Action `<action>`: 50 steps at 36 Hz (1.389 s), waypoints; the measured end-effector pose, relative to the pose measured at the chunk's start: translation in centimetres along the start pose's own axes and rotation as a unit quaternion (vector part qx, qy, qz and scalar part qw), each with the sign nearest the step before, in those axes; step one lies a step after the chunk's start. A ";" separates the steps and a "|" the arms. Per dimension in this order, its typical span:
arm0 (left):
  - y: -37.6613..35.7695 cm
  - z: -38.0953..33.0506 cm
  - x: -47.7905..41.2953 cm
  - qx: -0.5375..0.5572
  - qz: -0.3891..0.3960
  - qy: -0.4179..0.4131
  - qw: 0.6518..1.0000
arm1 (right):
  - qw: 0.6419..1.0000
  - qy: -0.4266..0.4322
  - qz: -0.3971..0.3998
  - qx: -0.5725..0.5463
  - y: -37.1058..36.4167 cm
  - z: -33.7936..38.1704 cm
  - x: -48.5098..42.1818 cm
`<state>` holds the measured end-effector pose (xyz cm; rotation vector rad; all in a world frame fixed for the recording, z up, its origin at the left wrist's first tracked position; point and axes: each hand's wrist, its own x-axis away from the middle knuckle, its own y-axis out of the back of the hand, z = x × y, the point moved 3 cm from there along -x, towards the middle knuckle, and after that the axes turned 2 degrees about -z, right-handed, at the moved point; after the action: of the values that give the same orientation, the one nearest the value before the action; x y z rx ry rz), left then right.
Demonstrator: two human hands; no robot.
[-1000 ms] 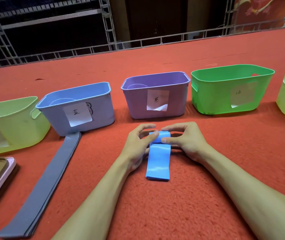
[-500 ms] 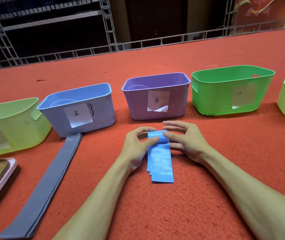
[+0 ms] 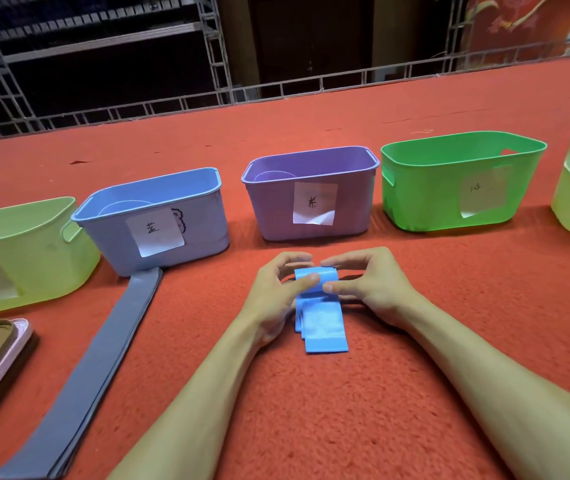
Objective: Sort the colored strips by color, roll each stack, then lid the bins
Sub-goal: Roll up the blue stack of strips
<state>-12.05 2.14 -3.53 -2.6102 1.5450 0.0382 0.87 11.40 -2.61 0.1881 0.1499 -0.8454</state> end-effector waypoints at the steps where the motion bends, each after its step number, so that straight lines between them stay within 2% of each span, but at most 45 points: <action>1: 0.0 0.0 0.0 0.001 -0.005 0.010 1.000 | 1.000 0.007 0.000 0.009 0.0 0.0 0.0; 10: -0.2 0.1 0.1 -0.031 0.002 0.025 0.999 | 0.999 0.036 -0.010 0.006 0.3 0.2 -0.1; 16: 0.2 -0.1 0.2 -0.002 -0.019 0.022 1.000 | 0.999 0.028 0.012 -0.039 0.1 -0.2 -0.1; 22: 0.5 -0.4 0.1 -0.020 -0.023 -0.028 0.999 | 0.985 -0.079 0.028 -0.152 -0.1 -0.7 -0.3; 28: 0.4 -0.5 0.2 -0.043 -0.014 -0.050 0.998 | 0.987 -0.094 0.058 -0.113 -0.7 -0.5 -0.1; 31: 0.2 -0.5 0.4 -0.054 -0.008 -0.053 0.997 | 0.987 -0.088 0.037 -0.128 -0.3 -0.7 -0.1; 34: 0.1 -0.2 0.3 -0.056 0.002 -0.035 0.998 | 0.991 -0.067 0.035 -0.111 0.0 -0.8 -0.2; 38: -0.2 -0.2 0.3 0.000 -0.007 -0.004 1.000 | 0.992 -0.061 0.038 -0.103 0.1 -0.7 -0.2; 43: -0.3 -0.1 0.1 -0.008 -0.025 0.018 0.999 | 0.994 -0.049 0.026 -0.093 0.2 -0.6 -0.2; 47: -0.5 0.0 0.2 0.014 -0.007 0.034 0.999 | 1.000 0.006 -0.004 -0.003 0.8 -0.5 -0.4; 50: -0.4 0.2 0.1 0.025 -0.012 0.042 0.999 | 0.999 0.026 -0.009 0.019 0.8 -0.3 -0.3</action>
<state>-11.61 2.24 -3.68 -2.6233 1.5199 -0.1120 1.22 12.22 -2.70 0.2445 0.1854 -0.8611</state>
